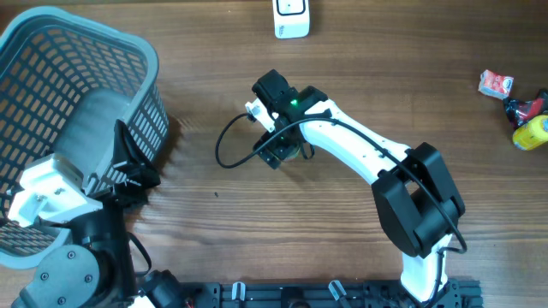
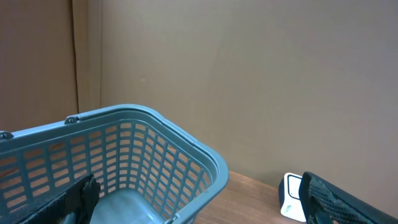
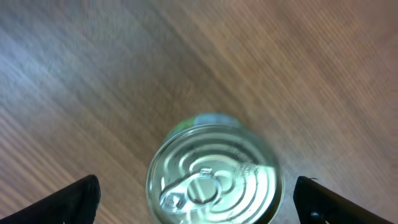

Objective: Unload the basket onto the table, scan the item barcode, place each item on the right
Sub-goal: 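Lower the right gripper onto the tin can and grasp it, then lift the tin can off the table with the right gripper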

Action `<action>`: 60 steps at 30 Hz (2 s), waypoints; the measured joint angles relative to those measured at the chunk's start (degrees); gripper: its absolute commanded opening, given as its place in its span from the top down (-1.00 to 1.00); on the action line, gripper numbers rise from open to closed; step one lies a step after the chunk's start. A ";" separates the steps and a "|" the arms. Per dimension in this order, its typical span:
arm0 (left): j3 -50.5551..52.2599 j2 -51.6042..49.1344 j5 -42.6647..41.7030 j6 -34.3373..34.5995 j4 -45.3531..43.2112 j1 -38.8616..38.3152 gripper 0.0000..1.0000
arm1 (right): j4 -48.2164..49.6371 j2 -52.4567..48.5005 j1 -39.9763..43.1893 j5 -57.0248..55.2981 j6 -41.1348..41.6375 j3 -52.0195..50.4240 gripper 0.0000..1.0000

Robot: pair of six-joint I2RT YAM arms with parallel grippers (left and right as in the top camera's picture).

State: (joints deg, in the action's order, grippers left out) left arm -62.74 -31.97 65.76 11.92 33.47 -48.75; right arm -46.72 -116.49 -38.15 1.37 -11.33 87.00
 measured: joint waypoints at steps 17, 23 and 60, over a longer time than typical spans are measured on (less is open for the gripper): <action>0.00 0.00 0.00 0.00 0.24 0.00 -1.00 | 2.08 -5.49 0.00 -2.05 -0.94 0.00 -0.97; 0.00 0.00 0.00 0.00 0.33 0.00 -1.00 | 1.11 -5.90 0.00 -2.08 0.31 -0.07 -0.71; 0.00 0.00 -0.02 0.24 1.42 0.00 -1.00 | 2.05 -5.77 0.09 2.23 20.37 0.13 -1.00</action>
State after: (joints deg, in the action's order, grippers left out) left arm -62.74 -31.97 65.73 12.16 34.89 -48.75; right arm -44.66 -122.26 -38.06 3.60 9.04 87.13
